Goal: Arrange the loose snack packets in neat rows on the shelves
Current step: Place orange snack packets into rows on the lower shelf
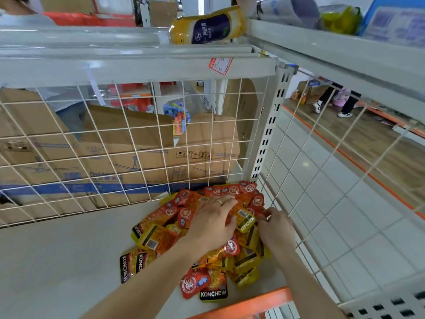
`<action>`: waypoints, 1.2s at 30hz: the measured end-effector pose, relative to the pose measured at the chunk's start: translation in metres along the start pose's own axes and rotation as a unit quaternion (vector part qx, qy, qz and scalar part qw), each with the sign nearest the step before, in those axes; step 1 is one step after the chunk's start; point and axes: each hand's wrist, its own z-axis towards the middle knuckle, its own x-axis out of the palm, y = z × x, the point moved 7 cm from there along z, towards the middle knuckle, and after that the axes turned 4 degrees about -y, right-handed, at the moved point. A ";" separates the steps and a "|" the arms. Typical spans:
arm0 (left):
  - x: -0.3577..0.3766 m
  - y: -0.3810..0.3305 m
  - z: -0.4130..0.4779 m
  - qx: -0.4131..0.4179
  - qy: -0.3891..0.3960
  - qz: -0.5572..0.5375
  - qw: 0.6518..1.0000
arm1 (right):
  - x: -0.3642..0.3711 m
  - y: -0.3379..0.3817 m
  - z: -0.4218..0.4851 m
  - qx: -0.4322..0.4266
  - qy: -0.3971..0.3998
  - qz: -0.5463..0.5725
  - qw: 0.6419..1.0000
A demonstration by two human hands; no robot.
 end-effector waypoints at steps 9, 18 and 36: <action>-0.008 0.004 -0.002 -0.051 0.003 -0.139 0.989 | -0.053 0.011 -0.028 -0.023 -0.167 0.204 0.964; -0.039 0.009 -0.012 -0.182 -0.025 -0.470 0.863 | -0.040 0.062 -0.039 -0.077 0.028 0.305 0.949; -0.089 0.085 -0.103 -0.330 -0.132 -0.470 0.808 | 0.035 0.039 0.051 0.095 0.077 0.061 0.991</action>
